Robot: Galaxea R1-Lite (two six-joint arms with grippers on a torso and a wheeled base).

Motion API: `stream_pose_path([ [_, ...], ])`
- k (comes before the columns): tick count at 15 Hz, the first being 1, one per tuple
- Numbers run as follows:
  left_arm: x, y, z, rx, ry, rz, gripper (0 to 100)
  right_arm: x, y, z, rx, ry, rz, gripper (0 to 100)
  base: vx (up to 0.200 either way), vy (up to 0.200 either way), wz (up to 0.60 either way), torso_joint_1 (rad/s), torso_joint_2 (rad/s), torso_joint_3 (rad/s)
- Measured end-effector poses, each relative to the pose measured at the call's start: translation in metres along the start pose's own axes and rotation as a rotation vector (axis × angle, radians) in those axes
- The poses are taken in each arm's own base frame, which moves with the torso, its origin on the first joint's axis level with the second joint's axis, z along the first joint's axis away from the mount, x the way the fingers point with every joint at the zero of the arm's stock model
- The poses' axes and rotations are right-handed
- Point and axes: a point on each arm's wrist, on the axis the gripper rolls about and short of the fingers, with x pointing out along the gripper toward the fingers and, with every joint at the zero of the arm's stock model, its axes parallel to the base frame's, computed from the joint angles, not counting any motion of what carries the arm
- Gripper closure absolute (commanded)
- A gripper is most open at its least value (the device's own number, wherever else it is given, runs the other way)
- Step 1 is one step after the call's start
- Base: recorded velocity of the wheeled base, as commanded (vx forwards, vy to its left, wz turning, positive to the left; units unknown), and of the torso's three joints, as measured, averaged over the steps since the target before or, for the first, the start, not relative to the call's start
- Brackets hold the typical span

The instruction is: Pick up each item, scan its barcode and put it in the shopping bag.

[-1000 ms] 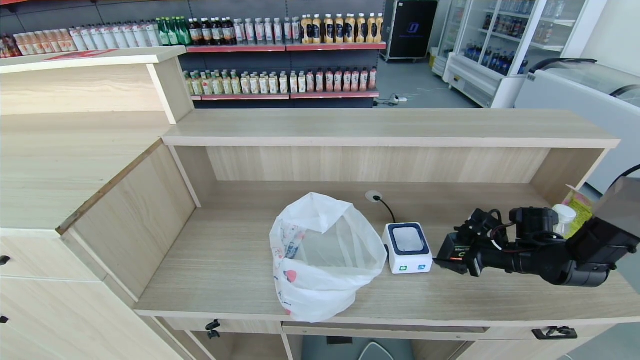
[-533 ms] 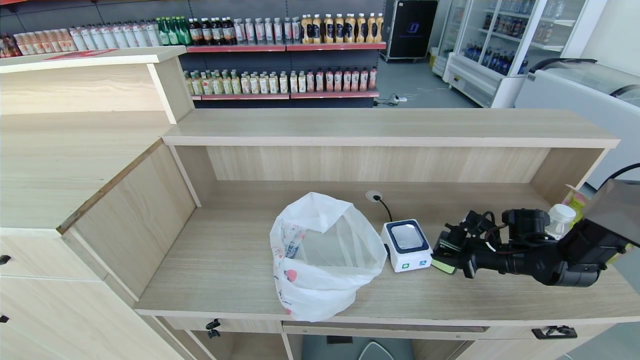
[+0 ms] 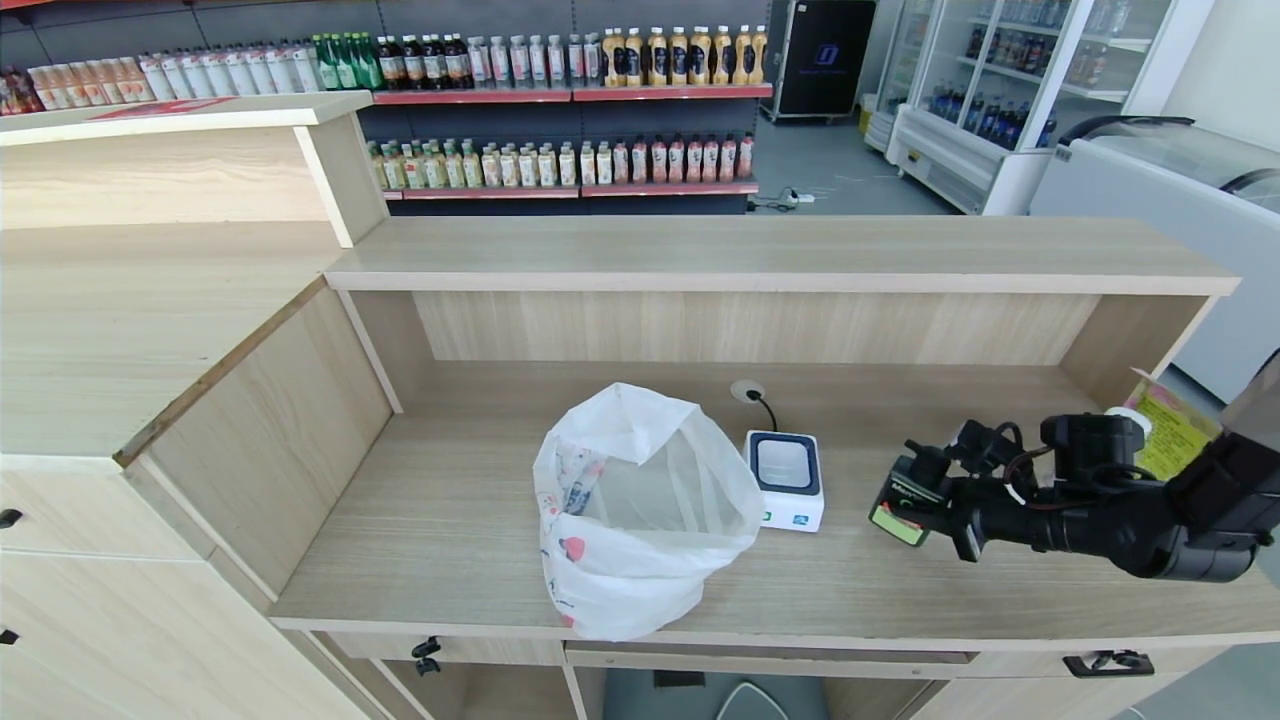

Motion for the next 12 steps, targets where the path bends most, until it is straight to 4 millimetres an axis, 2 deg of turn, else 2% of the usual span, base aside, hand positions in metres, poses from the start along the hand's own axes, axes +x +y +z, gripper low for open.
stream_pose_path([
  [3,0.000,0.000,0.000,0.000,0.000,0.000,0,-0.044,0.011,0.043,-0.134,-0.062,-0.060,100,0.000,0.000,0.00,0.000,0.00,0.000],
  [6,0.000,0.000,0.000,0.000,0.000,0.000,0,-0.089,0.026,0.084,-0.479,-0.088,-0.193,100,0.000,0.000,0.00,0.000,0.00,0.000],
  [9,0.000,0.000,0.000,0.000,0.000,0.000,0,-0.132,0.039,0.114,-0.920,-0.145,-0.318,100,0.000,0.000,0.00,0.000,0.00,0.000],
  [11,0.000,0.000,0.000,0.000,0.000,0.000,0,-0.159,0.043,0.142,-1.345,-0.302,-0.458,100,0.000,0.000,0.00,0.000,0.00,0.000],
  [12,0.000,0.000,0.000,0.000,0.000,0.000,0,-0.164,0.050,0.149,-1.467,-0.346,-0.486,100,0.000,0.000,0.00,0.000,0.00,0.000],
])
